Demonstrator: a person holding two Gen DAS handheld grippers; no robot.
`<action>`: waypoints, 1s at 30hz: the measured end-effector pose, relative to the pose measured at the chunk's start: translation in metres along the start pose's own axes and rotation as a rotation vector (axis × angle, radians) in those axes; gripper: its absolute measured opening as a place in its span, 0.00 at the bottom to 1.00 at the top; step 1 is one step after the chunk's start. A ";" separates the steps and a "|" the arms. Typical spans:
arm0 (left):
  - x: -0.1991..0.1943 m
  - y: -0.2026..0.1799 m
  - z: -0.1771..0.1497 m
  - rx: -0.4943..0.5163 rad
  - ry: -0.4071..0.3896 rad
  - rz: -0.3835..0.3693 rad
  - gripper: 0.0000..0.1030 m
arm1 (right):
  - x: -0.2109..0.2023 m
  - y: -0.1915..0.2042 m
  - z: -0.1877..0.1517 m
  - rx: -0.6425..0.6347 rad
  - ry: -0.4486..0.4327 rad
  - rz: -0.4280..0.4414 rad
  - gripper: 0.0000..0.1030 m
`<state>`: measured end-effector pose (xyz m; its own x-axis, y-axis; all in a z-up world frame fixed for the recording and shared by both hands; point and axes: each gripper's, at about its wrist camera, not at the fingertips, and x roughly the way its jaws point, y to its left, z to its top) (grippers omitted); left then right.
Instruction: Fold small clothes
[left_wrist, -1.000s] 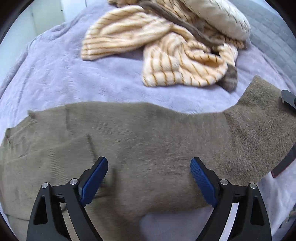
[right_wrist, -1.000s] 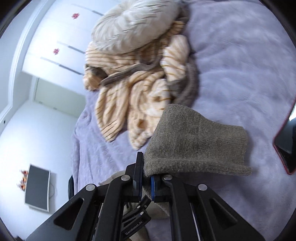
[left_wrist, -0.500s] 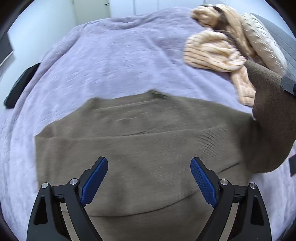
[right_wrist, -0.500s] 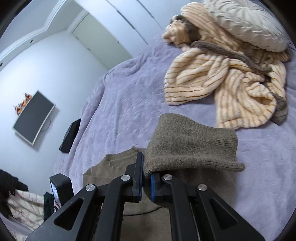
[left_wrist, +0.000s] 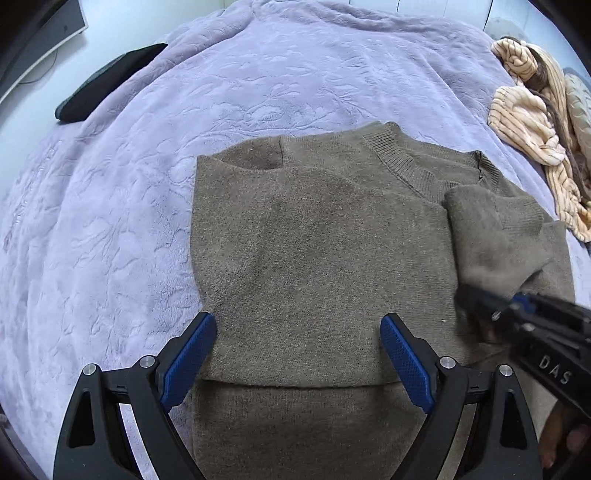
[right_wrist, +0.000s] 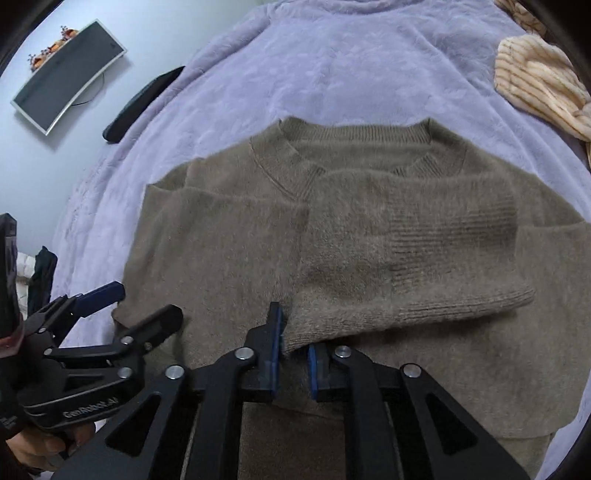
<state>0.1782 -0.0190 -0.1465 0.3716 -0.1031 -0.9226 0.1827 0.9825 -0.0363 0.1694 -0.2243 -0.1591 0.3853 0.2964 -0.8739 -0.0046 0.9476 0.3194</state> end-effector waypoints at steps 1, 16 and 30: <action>-0.001 0.001 0.000 0.004 -0.001 -0.011 0.89 | -0.001 -0.003 -0.002 0.030 -0.002 0.020 0.30; -0.003 0.007 0.000 -0.006 0.008 -0.086 0.89 | -0.040 -0.069 -0.003 0.497 -0.150 0.233 0.11; -0.016 0.068 -0.002 -0.092 0.008 -0.207 0.89 | -0.007 0.047 -0.025 -0.085 0.068 0.065 0.41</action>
<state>0.1827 0.0499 -0.1345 0.3272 -0.3033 -0.8950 0.1699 0.9505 -0.2600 0.1433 -0.1788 -0.1471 0.3179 0.3618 -0.8764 -0.1063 0.9321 0.3463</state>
